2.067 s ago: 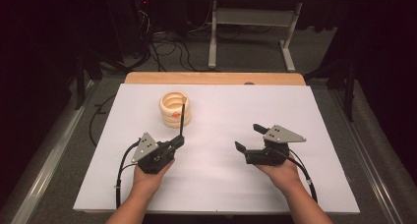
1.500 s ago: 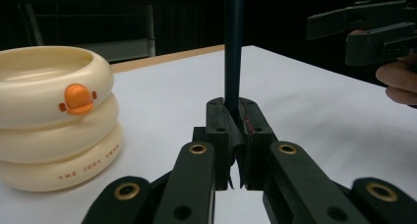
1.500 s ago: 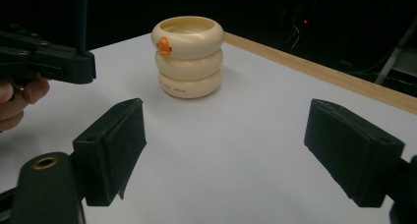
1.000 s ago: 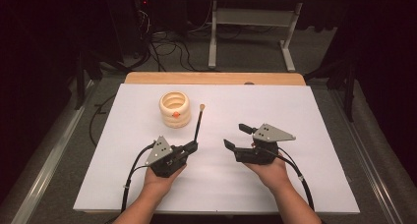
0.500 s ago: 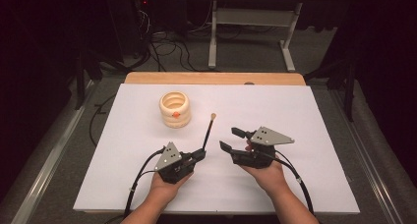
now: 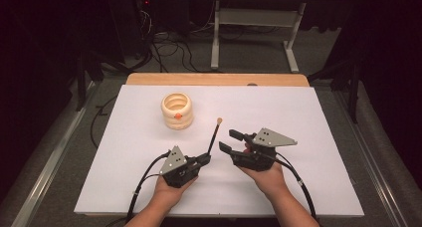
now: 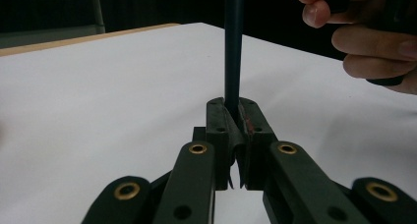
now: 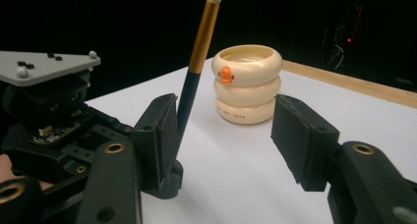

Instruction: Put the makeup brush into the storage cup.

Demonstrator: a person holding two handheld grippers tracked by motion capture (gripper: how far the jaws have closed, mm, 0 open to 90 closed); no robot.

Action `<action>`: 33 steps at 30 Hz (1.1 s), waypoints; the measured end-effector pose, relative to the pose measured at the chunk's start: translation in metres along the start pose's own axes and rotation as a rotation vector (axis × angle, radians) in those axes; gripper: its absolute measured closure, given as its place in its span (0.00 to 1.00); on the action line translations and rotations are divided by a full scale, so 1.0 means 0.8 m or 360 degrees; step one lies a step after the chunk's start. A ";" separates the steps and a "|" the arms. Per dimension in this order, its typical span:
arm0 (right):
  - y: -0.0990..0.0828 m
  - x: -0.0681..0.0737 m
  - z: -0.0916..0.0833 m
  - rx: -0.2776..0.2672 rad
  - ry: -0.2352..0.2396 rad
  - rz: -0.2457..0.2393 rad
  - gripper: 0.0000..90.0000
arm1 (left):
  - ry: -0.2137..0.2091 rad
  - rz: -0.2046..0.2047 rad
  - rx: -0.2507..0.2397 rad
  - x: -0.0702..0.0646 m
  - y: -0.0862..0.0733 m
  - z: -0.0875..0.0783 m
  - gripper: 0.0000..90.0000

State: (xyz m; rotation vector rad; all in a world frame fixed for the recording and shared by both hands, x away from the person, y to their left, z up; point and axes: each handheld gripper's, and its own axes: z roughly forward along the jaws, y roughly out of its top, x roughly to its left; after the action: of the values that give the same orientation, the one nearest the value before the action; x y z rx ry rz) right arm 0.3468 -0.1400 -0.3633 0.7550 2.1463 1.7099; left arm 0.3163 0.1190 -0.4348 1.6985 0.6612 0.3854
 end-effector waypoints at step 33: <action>0.006 0.009 0.017 -0.0084 0.0110 0.0087 0.72 | -0.0015 0.0034 -0.0002 -0.006 0.001 0.002 0.95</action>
State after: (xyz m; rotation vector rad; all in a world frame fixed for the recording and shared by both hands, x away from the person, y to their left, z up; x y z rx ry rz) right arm 0.3493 -0.1241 -0.3615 0.7574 2.1345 1.8384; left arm 0.3138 0.1147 -0.4343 1.7062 0.6366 0.3927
